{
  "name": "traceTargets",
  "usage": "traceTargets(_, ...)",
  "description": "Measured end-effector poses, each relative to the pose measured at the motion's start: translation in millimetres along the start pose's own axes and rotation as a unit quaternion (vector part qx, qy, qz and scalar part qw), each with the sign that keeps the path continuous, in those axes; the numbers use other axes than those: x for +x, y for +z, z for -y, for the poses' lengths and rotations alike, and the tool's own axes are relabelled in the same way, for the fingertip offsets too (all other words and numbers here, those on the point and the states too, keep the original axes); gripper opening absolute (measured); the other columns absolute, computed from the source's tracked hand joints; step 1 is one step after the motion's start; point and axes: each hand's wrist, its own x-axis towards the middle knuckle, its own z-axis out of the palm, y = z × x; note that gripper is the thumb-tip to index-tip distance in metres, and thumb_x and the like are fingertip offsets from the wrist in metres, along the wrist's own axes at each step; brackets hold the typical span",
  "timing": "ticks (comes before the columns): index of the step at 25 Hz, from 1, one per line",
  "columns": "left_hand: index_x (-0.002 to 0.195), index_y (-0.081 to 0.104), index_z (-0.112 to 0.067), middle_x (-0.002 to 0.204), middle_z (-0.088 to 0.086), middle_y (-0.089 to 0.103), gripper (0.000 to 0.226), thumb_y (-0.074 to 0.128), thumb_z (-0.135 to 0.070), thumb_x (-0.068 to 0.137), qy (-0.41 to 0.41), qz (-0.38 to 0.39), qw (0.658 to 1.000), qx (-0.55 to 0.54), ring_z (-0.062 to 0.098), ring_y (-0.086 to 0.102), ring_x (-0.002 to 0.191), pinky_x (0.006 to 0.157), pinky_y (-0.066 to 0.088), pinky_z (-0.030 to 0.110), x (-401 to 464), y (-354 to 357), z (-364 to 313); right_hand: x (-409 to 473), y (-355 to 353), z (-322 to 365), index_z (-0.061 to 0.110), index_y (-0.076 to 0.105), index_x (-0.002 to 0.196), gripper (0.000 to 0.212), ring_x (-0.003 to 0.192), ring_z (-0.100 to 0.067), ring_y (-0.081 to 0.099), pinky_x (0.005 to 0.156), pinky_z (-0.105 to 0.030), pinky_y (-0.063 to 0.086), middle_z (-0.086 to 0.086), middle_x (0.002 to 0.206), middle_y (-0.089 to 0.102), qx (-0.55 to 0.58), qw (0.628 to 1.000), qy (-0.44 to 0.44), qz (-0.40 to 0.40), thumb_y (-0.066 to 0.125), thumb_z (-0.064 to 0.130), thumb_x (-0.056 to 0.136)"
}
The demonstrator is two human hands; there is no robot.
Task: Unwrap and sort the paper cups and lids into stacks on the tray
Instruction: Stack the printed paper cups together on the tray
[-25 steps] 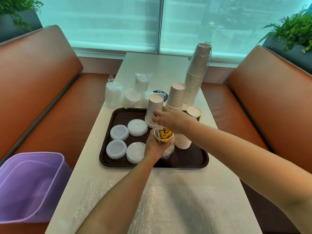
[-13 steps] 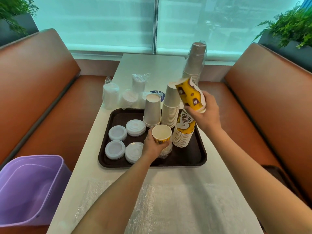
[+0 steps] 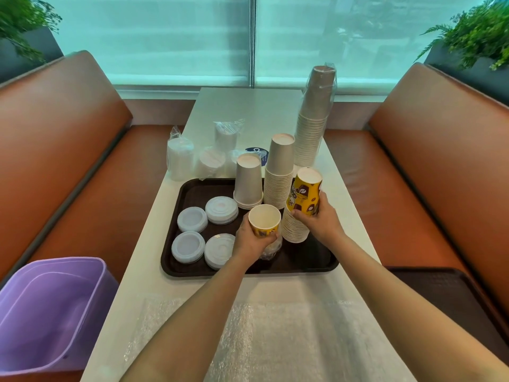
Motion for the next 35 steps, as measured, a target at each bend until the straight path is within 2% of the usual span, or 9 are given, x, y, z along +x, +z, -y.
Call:
traceTargets(4, 0.137, 0.039, -0.019, 0.134, 0.0, 0.051, 0.083, 0.084, -0.021, 0.068, -0.018, 0.009, 1.0, 0.009, 0.017, 0.046, 0.124, 0.099, 0.037, 0.029, 4, -2, -4, -8, -3, 13, 0.015, 0.026, 0.146, 0.088, 0.14, -0.029, 0.025, 0.112, -0.045, 0.028, -0.014, 0.152, 0.028, -0.142, 0.967, -0.145, -0.152, 0.076, 0.034, 0.077)
traceTargets(8, 0.121, 0.053, -0.024, 0.116, -0.006, 0.06, 0.068, 0.086, -0.018, 0.063, 0.049, -0.003, 0.999, 0.021, 0.013, 0.055, 0.112, 0.091, 0.045, 0.025, 2, 0, -10, -11, -1, 51, 0.017, 0.052, 0.126, 0.068, 0.129, -0.034, 0.039, 0.105, -0.052, 0.035, -0.017, 0.136, 0.049, -0.388, 0.78, -0.485, -0.085, 0.08, 0.02, 0.065)
traceTargets(12, 0.117, 0.052, -0.016, 0.109, -0.002, 0.06, 0.049, 0.077, -0.018, 0.074, 0.09, 0.004, 0.995, 0.031, 0.019, 0.055, 0.11, 0.091, 0.047, 0.033, -8, -2, -15, -16, 5, 94, 0.033, 0.028, 0.147, 0.077, 0.144, -0.024, 0.019, 0.114, -0.042, 0.025, 0.001, 0.157, 0.019, -0.584, 0.691, -0.359, 0.228, 0.07, 0.028, 0.082)
traceTargets(16, 0.12, 0.05, -0.019, 0.11, -0.003, 0.061, 0.072, 0.088, -0.025, 0.058, 0.11, -0.024, 0.993, 0.03, 0.013, 0.056, 0.108, 0.096, 0.046, 0.032, -20, -7, -22, -13, 3, 112, 0.037, 0.028, 0.145, 0.081, 0.136, -0.022, 0.035, 0.102, -0.039, 0.042, 0.004, 0.152, 0.03, -0.595, 0.684, -0.335, 0.256, 0.07, 0.048, 0.077)
traceTargets(19, 0.114, 0.047, -0.026, 0.108, -0.005, 0.061, 0.068, 0.087, -0.025, 0.059, 0.12, -0.009, 0.993, 0.0, 0.013, 0.058, 0.106, 0.097, 0.047, 0.032, -22, -13, -28, -15, 2, 119, 0.03, 0.025, 0.145, 0.086, 0.114, -0.024, 0.055, 0.073, -0.03, 0.048, -0.001, 0.137, 0.042, -0.617, 0.673, -0.312, 0.265, 0.076, 0.03, 0.075)
traceTargets(23, 0.122, 0.048, -0.019, 0.113, -0.003, 0.059, 0.064, 0.082, -0.023, 0.068, 0.112, -0.033, 0.993, -0.002, 0.012, 0.056, 0.102, 0.088, 0.045, 0.024, -28, -23, -37, -18, -12, 127, 0.018, 0.026, 0.141, 0.08, 0.106, -0.028, 0.056, 0.067, -0.028, 0.046, -0.007, 0.13, 0.039, -0.577, 0.726, -0.321, 0.193, 0.071, 0.007, 0.076)
traceTargets(29, 0.13, 0.043, -0.023, 0.121, -0.005, 0.049, 0.065, 0.077, -0.016, 0.076, 0.043, -0.061, 0.994, -0.075, 0.01, 0.051, 0.106, 0.071, 0.046, 0.01, -38, -29, -34, -7, -59, 124, 0.016, 0.04, 0.137, 0.081, 0.107, -0.014, 0.049, 0.078, -0.013, 0.04, -0.003, 0.128, 0.047, -0.133, 0.966, -0.221, -0.018, 0.079, 0.003, 0.067)
traceTargets(32, 0.128, 0.044, -0.023, 0.126, 0.0, 0.052, 0.062, 0.078, -0.018, 0.076, 0.051, -0.059, 0.994, -0.076, 0.013, 0.053, 0.11, 0.084, 0.048, 0.02, -37, -28, -33, -8, -50, 100, 0.015, 0.044, 0.128, 0.072, 0.093, -0.009, 0.053, 0.071, -0.012, 0.044, 0.007, 0.105, 0.053, 0.023, 0.988, -0.134, -0.079, 0.083, 0.014, 0.068)
traceTargets(35, 0.127, 0.045, -0.023, 0.126, 0.0, 0.052, 0.061, 0.078, -0.019, 0.076, 0.051, -0.058, 0.994, -0.073, 0.015, 0.053, 0.113, 0.095, 0.048, 0.029, -37, -28, -35, -1, -35, 66, 0.016, 0.035, 0.127, 0.076, 0.104, -0.02, 0.058, 0.09, -0.039, 0.052, -0.001, 0.116, 0.055, 0.06, 0.993, -0.072, -0.068, 0.083, 0.022, 0.069)
